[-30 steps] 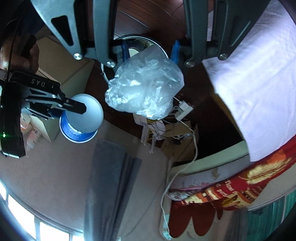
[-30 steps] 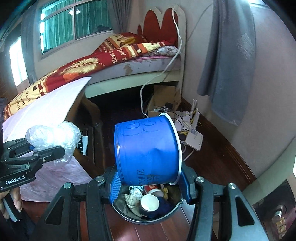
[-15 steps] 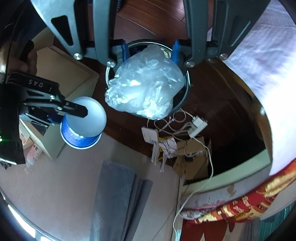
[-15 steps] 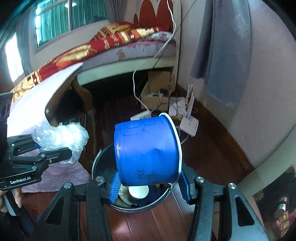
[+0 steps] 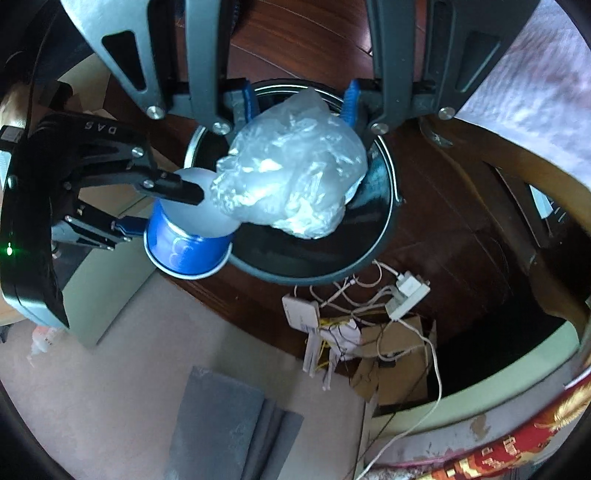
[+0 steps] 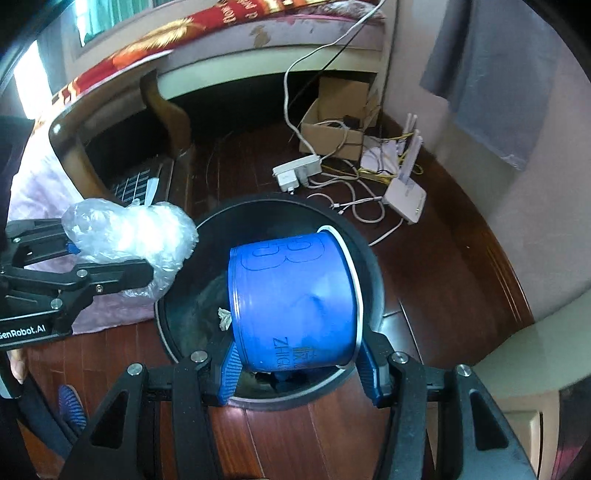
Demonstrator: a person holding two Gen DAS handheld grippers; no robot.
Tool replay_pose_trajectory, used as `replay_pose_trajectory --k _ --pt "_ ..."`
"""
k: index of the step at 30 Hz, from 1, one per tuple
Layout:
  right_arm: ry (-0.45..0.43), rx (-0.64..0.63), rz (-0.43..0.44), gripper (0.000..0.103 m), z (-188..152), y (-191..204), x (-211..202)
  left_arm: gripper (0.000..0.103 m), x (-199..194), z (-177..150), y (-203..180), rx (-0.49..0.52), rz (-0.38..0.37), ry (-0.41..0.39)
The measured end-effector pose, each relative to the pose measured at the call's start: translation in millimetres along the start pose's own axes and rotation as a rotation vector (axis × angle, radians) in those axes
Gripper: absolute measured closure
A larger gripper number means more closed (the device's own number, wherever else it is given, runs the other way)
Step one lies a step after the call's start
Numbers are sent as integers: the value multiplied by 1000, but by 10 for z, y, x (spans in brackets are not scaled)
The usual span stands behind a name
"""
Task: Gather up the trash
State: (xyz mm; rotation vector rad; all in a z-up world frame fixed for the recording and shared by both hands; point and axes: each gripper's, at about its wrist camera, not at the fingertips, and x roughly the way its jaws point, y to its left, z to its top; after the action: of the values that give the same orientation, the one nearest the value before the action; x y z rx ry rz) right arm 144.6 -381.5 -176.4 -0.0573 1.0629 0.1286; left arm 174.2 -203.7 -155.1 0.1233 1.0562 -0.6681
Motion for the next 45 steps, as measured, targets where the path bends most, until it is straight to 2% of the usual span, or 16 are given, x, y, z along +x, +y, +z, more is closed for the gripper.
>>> replay_pose_trajectory --k 2,4,5,6,7,9,11,14,17,25,45 --pt "14 1 17 48 34 17 133 66 87 -4 60 -10 -17 22" --pt "34 -9 38 48 50 35 280 60 165 -24 113 -22 -39 43" --pt "44 -28 6 40 44 50 346 42 192 -41 138 -31 -16 51" --pt "61 -32 -49 27 35 33 405 23 204 -57 170 -43 11 54" --pt "65 -24 -66 7 24 4 430 18 167 -84 214 -54 26 34" --pt "67 -5 -111 5 1 -77 402 2 87 -144 270 -67 92 17" --pt "62 42 -116 0 -12 -156 356 1 21 -202 305 -75 121 -14" --pt "73 73 -148 0 -45 -157 292 1 -92 -296 329 -89 169 -49" --pt "69 94 -128 0 -47 -114 227 1 -186 -346 348 -102 193 -76" --pt "35 54 -121 0 18 120 14 1 -351 -328 376 -108 210 -95" --pt "-128 -12 -77 0 295 908 -1186 1 -1578 -493 258 -120 295 -267"
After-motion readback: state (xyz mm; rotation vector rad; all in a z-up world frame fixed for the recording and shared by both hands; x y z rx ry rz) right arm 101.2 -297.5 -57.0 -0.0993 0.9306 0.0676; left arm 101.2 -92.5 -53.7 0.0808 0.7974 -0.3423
